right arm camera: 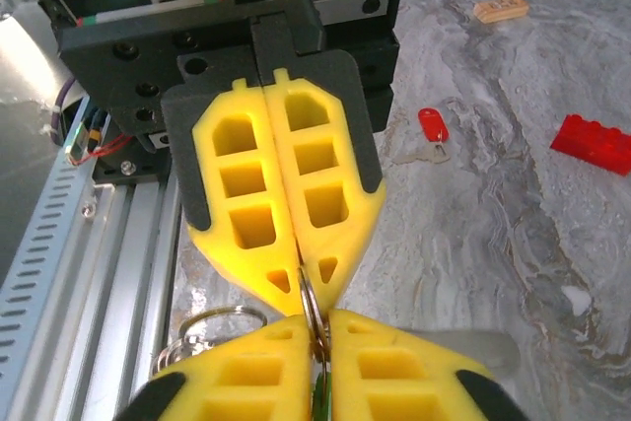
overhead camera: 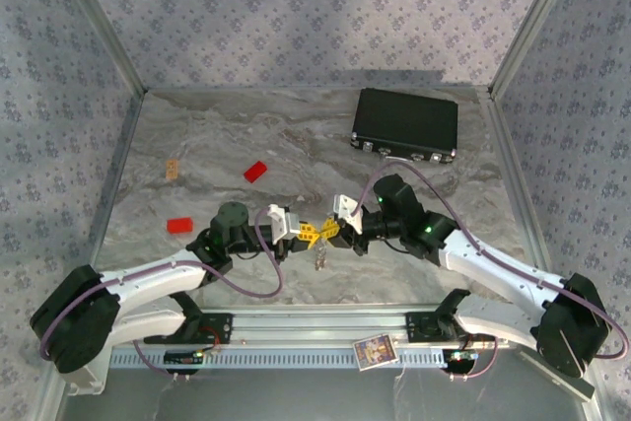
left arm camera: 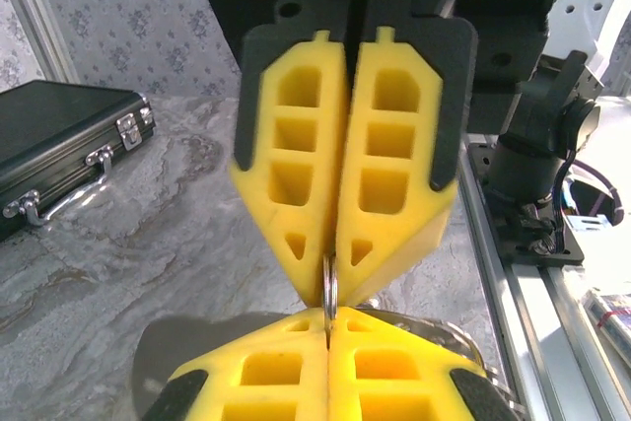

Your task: Put the keys on the keyring

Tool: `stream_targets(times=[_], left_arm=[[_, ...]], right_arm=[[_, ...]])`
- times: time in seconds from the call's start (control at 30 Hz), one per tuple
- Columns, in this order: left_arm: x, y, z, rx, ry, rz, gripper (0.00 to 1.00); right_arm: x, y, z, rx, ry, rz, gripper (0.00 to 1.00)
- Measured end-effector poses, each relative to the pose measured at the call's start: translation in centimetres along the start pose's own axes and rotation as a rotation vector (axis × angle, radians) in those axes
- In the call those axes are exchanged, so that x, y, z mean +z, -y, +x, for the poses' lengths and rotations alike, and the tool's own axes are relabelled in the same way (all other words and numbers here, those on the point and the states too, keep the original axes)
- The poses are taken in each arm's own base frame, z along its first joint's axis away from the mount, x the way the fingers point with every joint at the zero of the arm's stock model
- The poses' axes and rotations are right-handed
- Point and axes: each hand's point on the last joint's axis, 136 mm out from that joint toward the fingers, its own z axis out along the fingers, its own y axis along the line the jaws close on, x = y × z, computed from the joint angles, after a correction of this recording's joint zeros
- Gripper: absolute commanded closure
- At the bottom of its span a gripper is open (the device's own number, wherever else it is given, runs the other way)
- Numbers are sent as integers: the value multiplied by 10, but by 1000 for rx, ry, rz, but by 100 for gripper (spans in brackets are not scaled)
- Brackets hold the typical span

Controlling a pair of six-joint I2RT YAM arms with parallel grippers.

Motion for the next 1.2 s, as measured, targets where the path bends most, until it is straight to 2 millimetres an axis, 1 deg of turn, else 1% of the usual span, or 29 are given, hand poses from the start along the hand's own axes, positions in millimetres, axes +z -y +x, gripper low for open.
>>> stream_targets(times=[0.07,0.13,0.23,0.3,0.4,0.47,0.63,0.77,0.9,1.1,1.2], left_arm=[[0,0,1,-1,-3,-3,81],[-1,-2,3,-5,-14,-15,76],[-3,-3,5,-4,-54,-30,73],[-3,-6,1,11,-83,-39,73],[-4,-8,-8,44,-102,-49,73],[-5,-8,-9,56,-114,-51,73],[-6,-6,4,49,-170,-41,74],[-5,-6,10,42,-201,-32,75],[-5,-5,11,45,-205,-27,77],[-5,-5,11,44,-206,-26,78],[-5,-5,11,44,-206,-26,82]], right_arm=[[0,-1,1,7,-2,-8,100],[1,-2,3,10,-16,-17,100],[-1,-2,3,-1,-49,-20,100],[-2,-1,2,-22,-77,-12,100],[-1,-1,0,-61,-136,-10,100],[0,-1,0,-87,-178,-11,100],[0,-4,2,-122,-232,-24,100],[0,-5,-2,-141,-230,-30,100],[2,-7,-5,-154,-231,-37,100],[6,-5,1,-172,-269,-21,100],[7,-5,4,-181,-290,-14,100]])
